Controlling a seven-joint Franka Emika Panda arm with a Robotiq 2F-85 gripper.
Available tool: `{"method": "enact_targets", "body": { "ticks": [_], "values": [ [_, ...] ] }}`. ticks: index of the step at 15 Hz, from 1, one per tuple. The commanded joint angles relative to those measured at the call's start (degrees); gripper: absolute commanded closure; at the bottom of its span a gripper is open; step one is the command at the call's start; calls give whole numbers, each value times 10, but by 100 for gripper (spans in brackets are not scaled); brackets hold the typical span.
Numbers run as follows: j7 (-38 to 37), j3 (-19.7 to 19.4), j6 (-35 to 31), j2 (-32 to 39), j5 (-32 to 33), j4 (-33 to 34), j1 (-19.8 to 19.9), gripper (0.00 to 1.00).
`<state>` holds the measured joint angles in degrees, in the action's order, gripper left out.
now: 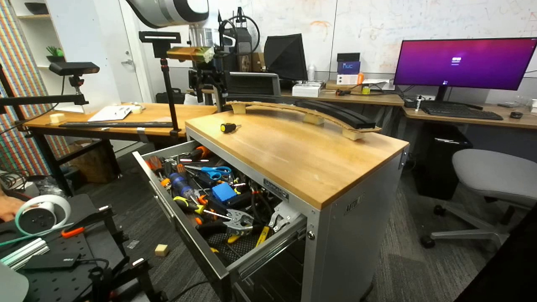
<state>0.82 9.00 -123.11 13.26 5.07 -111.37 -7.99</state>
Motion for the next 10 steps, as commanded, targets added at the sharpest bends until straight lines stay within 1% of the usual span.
{"method": "enact_targets", "body": {
  "ticks": [1,4,5,6,8,9,10],
  "values": [
    [-45,-15,-29,114,40,108,-25,0],
    [-75,-37,-43,166,70,155,-41,0],
    [-86,-46,-45,174,78,164,-45,0],
    [-94,-53,-42,171,82,159,-47,0],
    [-89,-54,-27,175,67,163,-41,0],
    [-73,-46,-12,177,49,163,-33,0],
    [-65,-43,-3,179,38,163,-28,25]
  ]
}}
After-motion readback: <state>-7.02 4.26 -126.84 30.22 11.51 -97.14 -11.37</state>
